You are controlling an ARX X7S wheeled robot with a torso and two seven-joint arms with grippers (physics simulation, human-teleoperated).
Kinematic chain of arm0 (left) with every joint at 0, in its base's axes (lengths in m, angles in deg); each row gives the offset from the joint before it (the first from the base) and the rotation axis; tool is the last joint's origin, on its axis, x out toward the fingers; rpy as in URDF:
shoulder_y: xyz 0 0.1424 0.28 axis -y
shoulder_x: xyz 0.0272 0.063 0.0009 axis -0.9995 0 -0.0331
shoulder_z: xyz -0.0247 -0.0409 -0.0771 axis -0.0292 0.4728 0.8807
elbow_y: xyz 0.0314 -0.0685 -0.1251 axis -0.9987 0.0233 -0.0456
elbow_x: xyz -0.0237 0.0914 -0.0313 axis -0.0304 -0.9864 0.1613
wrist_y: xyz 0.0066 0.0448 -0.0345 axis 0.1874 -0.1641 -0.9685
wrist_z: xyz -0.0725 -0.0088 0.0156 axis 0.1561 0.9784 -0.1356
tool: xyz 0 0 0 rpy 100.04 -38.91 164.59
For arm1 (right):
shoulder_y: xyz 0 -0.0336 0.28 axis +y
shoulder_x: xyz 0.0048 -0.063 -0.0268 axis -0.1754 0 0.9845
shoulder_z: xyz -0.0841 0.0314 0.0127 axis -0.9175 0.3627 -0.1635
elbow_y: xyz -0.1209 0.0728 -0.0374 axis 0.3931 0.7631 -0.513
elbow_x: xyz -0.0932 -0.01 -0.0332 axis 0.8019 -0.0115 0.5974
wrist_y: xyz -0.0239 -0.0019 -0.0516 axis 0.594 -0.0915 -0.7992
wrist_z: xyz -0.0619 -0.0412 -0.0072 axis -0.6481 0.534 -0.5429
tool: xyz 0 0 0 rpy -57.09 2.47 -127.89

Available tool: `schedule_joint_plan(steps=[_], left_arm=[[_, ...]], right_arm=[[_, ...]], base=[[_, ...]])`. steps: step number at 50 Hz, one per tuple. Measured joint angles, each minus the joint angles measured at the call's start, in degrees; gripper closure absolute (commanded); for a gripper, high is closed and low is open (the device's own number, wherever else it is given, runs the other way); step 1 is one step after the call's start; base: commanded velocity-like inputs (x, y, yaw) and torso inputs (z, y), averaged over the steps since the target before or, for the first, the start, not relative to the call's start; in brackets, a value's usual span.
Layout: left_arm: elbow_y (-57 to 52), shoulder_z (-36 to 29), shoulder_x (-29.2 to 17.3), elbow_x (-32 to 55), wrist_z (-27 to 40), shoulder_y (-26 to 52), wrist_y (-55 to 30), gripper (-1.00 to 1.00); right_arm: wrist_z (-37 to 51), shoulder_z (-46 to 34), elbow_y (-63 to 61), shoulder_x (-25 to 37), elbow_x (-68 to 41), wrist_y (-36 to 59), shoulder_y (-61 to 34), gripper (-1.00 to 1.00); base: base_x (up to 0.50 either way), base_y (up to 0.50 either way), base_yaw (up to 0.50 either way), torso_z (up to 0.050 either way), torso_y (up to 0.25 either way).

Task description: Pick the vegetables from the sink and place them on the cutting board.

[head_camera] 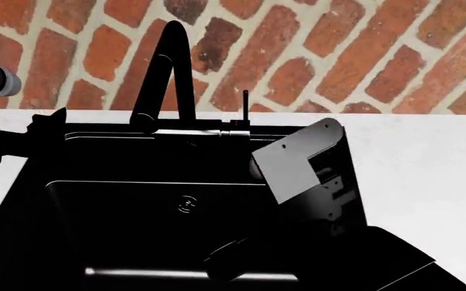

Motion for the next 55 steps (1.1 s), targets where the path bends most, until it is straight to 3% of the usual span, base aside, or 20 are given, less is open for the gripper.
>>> schedule_joint_plan(steps=[18, 55], left_arm=[[-0.86, 0.22, -0.65, 0.89, -0.07, -0.41, -0.92, -1.0], [1.07, -1.08, -0.2, 0.68, 0.26, -1.85, 0.98, -1.0]], right_arm=[[-4.61, -6.72, 17.07, -4.63, 1.69, -6.82, 0.78, -1.0], [-9.17, -6.4, 51.88, -12.94, 3.88, -24.13, 1.89, -1.0]], base=[[0.0, 0.0, 0.0, 0.0, 0.0], [0.0, 0.0, 0.0, 0.0, 0.0]])
